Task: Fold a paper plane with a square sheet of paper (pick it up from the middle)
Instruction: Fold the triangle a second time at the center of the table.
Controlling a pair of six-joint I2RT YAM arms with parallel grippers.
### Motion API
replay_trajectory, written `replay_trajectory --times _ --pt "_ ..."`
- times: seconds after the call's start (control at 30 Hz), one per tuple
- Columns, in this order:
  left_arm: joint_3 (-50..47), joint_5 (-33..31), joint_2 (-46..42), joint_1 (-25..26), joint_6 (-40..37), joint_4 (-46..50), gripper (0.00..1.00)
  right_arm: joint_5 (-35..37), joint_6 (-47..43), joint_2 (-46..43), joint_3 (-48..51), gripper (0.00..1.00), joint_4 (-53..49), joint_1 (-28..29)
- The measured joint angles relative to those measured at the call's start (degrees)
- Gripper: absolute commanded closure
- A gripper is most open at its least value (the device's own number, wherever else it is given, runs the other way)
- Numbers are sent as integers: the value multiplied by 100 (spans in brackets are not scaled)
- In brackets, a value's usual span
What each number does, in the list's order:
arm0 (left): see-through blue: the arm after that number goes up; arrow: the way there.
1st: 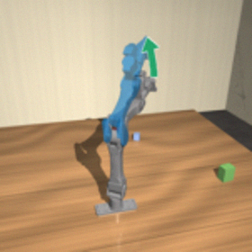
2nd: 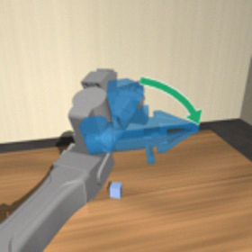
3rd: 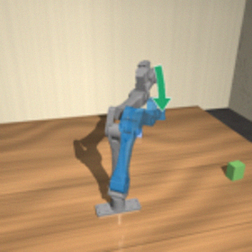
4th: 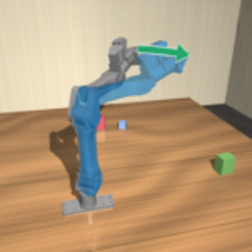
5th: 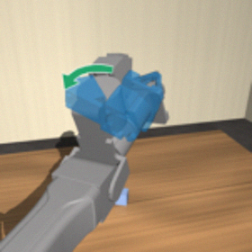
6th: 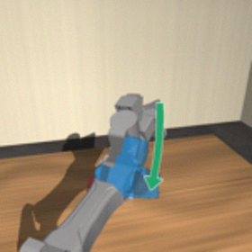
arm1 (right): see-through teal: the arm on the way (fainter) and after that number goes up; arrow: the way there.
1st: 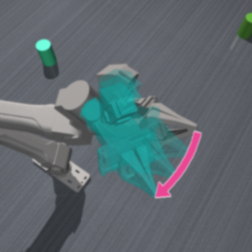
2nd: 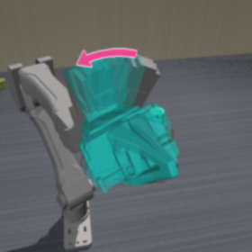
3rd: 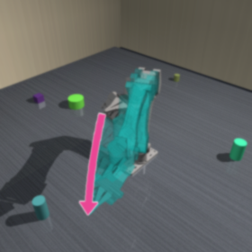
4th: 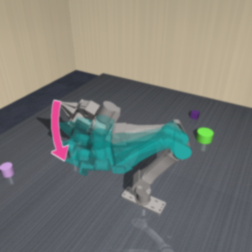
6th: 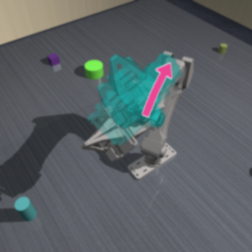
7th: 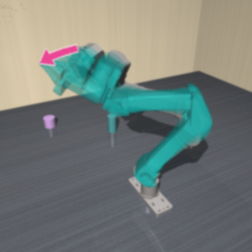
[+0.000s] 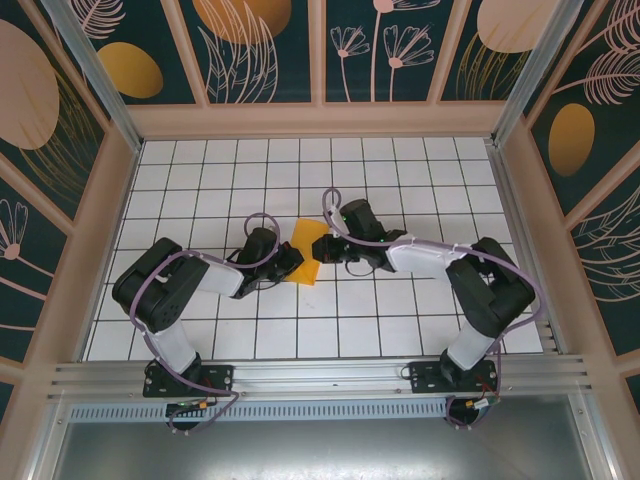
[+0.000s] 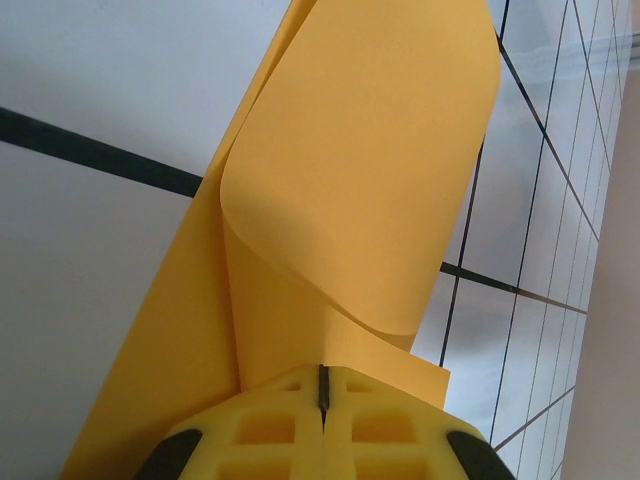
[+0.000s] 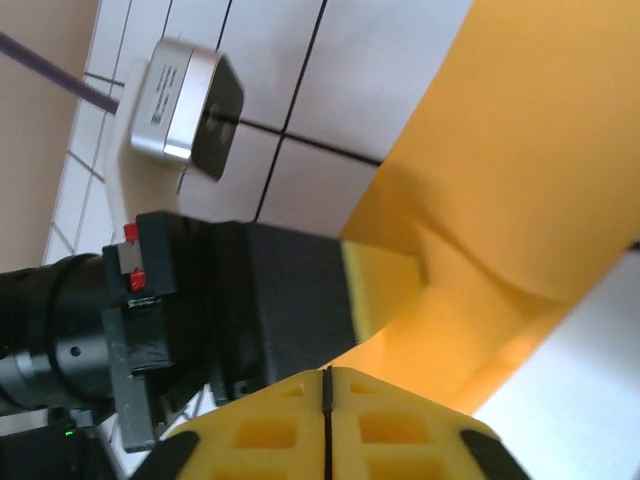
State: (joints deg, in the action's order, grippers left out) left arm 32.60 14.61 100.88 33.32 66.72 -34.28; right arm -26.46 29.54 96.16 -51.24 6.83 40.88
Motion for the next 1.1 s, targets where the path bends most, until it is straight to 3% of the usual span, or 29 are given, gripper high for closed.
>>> replay_trajectory --times 0.33,1.1 --pt "0 2 0 0 -2 2 95 -107 243 804 -247 98 -133 424" --pt "0 -7 0 0 -4 2 95 92 190 1086 -275 96 -345 422"
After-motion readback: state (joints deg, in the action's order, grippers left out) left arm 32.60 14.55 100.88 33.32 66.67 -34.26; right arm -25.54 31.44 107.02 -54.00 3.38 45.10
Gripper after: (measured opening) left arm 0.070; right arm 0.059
